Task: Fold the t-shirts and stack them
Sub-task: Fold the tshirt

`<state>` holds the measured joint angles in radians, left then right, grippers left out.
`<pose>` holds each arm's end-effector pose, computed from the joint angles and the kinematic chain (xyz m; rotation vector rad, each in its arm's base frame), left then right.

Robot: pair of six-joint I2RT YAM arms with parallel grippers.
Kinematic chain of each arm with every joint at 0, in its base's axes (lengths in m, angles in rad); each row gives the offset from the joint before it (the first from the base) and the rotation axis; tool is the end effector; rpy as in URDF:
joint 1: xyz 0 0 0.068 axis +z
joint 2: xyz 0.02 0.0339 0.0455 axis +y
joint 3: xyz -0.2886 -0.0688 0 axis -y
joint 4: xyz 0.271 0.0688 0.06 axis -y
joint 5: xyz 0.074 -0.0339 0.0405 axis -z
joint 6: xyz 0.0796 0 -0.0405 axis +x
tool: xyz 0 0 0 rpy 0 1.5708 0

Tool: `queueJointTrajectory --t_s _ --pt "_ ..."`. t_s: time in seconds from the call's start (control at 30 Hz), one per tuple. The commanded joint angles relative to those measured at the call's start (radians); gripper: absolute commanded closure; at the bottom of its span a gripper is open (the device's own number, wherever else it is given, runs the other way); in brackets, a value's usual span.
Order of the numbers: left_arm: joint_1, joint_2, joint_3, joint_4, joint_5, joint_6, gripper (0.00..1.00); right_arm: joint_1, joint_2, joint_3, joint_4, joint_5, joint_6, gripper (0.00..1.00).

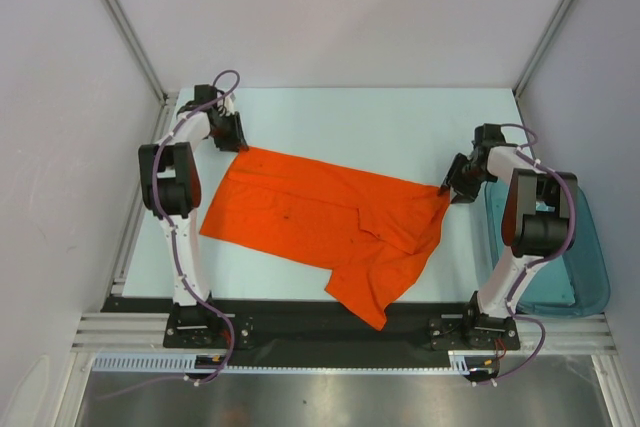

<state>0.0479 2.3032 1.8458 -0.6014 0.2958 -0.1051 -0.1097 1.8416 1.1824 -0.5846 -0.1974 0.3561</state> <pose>0.5566 0.0035 0.1314 -0.0980 2.6104 -0.4083 0.3963 -0.0279 0.1290 0.6066 2.7572 0.3346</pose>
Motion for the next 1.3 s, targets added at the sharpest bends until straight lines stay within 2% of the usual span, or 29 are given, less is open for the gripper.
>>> queueJointTrajectory --t_s 0.0,0.17,0.27,0.3,0.33,0.4,0.67,0.93,0.97,1.0,1.07,1.1,1.13,1.17,1.2,1.23,1.27 --pt "-0.003 0.012 0.024 0.000 0.040 -0.016 0.68 -0.002 0.021 0.031 0.025 -0.002 -0.026 0.50" --pt "0.004 0.016 0.026 0.006 0.032 -0.039 0.79 0.001 0.037 0.028 0.052 -0.016 -0.029 0.56" --pt "0.021 0.012 0.016 0.017 0.029 -0.068 0.90 0.004 0.054 0.042 0.065 -0.014 -0.031 0.69" --pt "0.027 0.012 0.013 0.028 0.028 -0.080 0.93 0.005 0.067 0.046 0.071 -0.014 -0.029 0.79" --pt "0.033 0.004 0.003 0.037 0.023 -0.105 0.98 0.005 0.073 0.052 0.074 -0.013 -0.026 0.85" --pt "0.055 -0.005 -0.014 0.072 0.029 -0.134 0.99 0.010 0.093 0.072 0.086 -0.004 -0.022 0.99" --pt "0.095 -0.014 -0.028 0.205 0.068 -0.258 1.00 0.041 0.202 0.246 0.135 0.056 -0.003 1.00" --pt "0.113 0.035 -0.013 0.382 0.089 -0.456 1.00 0.056 0.413 0.571 0.161 0.073 0.001 1.00" --pt "0.116 0.042 0.001 0.390 0.083 -0.468 1.00 0.059 0.465 0.662 0.145 0.069 -0.003 0.97" --pt "0.115 0.050 0.016 0.388 0.077 -0.478 0.99 0.061 0.497 0.707 0.132 0.066 -0.006 0.93" --pt "0.115 0.048 0.041 0.384 0.056 -0.476 0.84 0.065 0.550 0.858 0.094 0.058 -0.017 0.86" --pt "0.115 0.042 0.041 0.374 0.024 -0.473 0.79 0.070 0.594 0.908 0.063 0.058 -0.022 0.70" --pt "0.115 0.023 0.047 0.362 0.000 -0.455 0.67 0.071 0.610 0.951 0.048 0.058 -0.026 0.63" --pt "0.115 0.007 0.049 0.347 -0.023 -0.438 0.60 0.073 0.628 1.046 0.007 0.064 -0.026 0.55" --pt "0.116 -0.008 0.049 0.316 -0.067 -0.406 0.54 0.074 0.655 1.095 -0.021 0.067 -0.026 0.52" --pt "0.116 -0.043 0.047 0.295 -0.093 -0.391 0.44 0.074 0.668 1.143 -0.049 0.067 -0.026 0.50" --pt "0.116 -0.065 0.044 0.275 -0.118 -0.374 0.41 0.074 0.679 1.199 -0.084 0.081 -0.020 0.48"
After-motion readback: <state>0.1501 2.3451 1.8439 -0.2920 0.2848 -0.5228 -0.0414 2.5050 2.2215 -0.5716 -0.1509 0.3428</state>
